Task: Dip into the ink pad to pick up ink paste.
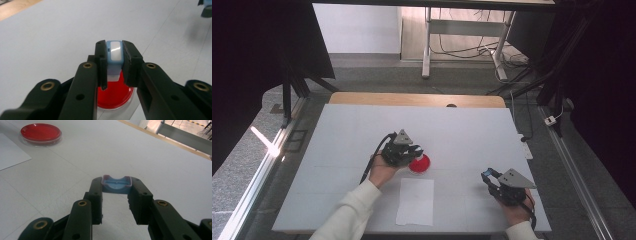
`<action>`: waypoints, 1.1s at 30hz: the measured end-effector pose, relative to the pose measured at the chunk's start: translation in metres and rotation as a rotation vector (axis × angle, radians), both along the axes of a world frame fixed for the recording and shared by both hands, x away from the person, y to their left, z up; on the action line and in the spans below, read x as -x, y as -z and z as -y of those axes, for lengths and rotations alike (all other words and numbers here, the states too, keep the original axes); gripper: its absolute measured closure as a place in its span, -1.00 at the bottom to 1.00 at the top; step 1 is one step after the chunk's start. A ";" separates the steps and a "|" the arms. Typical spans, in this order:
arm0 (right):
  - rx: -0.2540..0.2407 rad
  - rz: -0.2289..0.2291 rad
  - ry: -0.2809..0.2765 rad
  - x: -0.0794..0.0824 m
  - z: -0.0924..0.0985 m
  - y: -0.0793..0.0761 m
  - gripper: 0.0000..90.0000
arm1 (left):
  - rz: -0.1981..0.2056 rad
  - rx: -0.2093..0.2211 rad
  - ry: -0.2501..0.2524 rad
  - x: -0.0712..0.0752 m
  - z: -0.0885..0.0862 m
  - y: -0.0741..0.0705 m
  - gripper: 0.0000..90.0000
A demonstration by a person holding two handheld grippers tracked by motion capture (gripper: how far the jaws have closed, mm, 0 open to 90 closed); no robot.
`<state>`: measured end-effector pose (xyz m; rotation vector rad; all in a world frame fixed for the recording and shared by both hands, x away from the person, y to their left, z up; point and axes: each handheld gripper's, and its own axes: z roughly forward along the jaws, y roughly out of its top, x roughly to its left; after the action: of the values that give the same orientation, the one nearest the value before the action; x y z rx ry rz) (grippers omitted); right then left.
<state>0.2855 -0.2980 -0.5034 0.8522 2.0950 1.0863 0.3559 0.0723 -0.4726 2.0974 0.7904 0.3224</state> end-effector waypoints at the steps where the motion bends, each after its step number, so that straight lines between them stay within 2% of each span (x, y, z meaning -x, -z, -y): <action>1: -0.002 0.002 -0.001 0.000 0.000 0.000 0.45 | 0.004 -0.001 -0.003 0.000 -0.001 -0.002 0.68; 5: 0.000 0.002 -0.003 0.000 -0.001 0.001 0.45 | -0.004 -0.006 -0.004 -0.001 -0.003 -0.003 0.68; 15: 0.006 -0.001 -0.002 0.000 -0.001 0.000 0.45 | -0.028 -0.065 -0.014 -0.008 0.002 0.013 0.68; 33: 0.005 -0.002 -0.002 -0.001 0.000 0.000 0.45 | -0.043 -0.077 -0.017 -0.012 0.006 0.021 0.68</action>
<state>0.2860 -0.2980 -0.5039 0.8491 2.0994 1.0809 0.3684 0.0668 -0.4938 2.1765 0.8335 0.3230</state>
